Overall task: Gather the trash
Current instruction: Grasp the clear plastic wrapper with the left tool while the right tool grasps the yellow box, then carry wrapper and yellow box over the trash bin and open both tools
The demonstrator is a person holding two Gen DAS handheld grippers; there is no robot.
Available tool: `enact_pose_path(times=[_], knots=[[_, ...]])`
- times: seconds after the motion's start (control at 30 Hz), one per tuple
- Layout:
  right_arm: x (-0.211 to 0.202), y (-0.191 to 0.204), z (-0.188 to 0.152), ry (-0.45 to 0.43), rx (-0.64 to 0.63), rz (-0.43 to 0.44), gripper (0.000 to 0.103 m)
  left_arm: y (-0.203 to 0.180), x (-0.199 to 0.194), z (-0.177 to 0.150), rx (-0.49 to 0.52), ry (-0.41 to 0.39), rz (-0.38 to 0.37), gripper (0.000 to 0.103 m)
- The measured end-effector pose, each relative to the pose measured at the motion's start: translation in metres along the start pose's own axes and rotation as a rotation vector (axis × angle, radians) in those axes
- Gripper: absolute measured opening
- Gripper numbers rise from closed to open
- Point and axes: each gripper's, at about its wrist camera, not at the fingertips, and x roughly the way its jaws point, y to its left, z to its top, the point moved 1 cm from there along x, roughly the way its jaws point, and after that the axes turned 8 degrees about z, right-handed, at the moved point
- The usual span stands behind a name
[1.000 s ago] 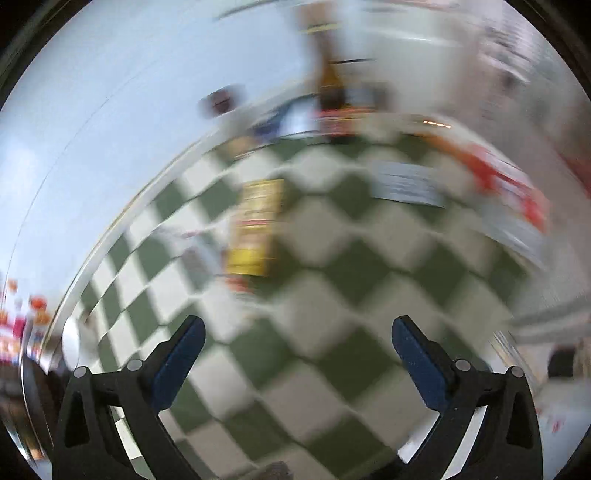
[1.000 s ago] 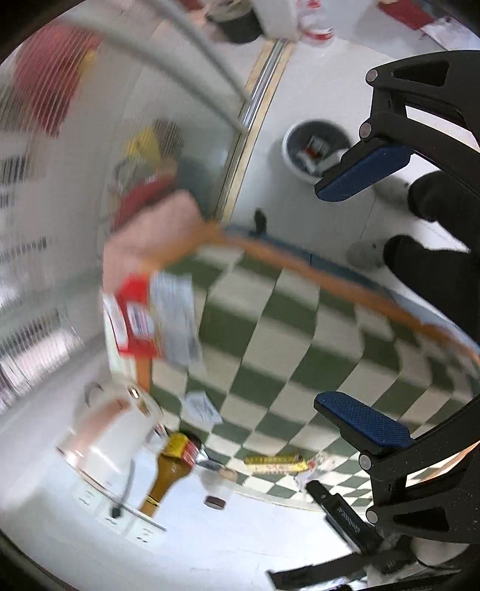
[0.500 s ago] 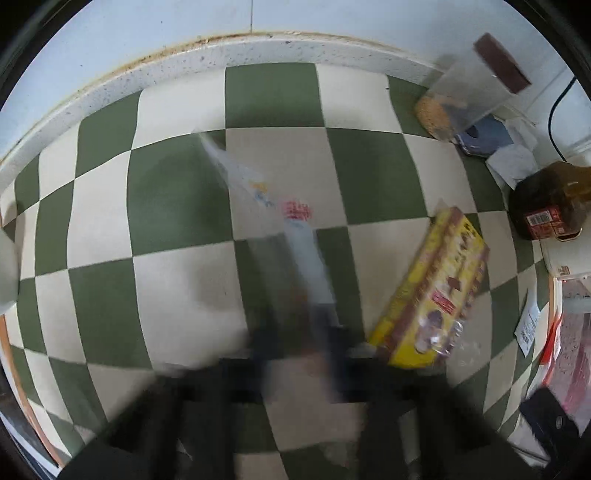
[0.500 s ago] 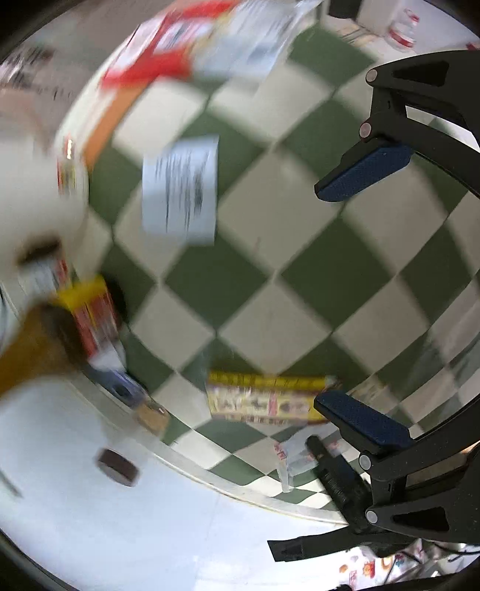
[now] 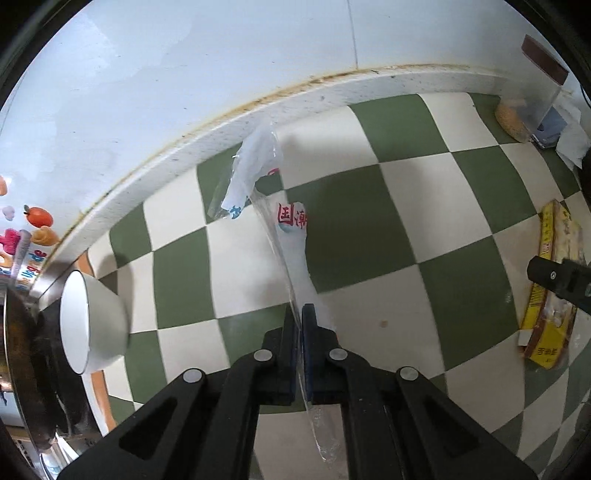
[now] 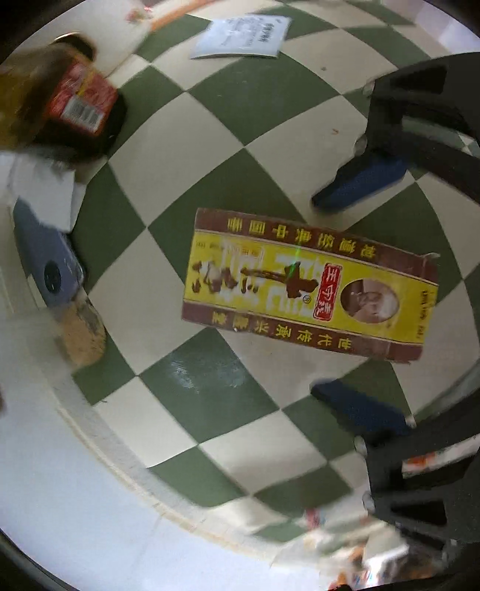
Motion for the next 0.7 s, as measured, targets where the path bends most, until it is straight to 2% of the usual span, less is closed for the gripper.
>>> enact_pose_path(times=[0.03, 0.2, 0.33, 0.53, 0.7], knots=[[-0.002, 0.003, -0.001, -0.016, -0.022, -0.024, 0.065, 0.003, -0.001, -0.002, 0.001, -0.006, 0.003, 0.000], [-0.019, -0.009, -0.011, -0.062, -0.018, 0.028, 0.064, 0.007, -0.021, -0.001, 0.034, -0.056, 0.004, 0.000], [-0.053, -0.036, -0.027, -0.103, 0.035, 0.094, 0.063, -0.019, -0.048, 0.009, 0.079, -0.125, -0.016, 0.000], [-0.121, -0.102, -0.066, -0.195, 0.168, 0.212, 0.063, -0.068, -0.132, -0.005, 0.179, -0.231, -0.131, 0.000], [-0.186, -0.190, -0.131, -0.297, 0.296, 0.217, 0.063, -0.127, -0.209, -0.037, 0.329, -0.304, -0.278, 0.000]])
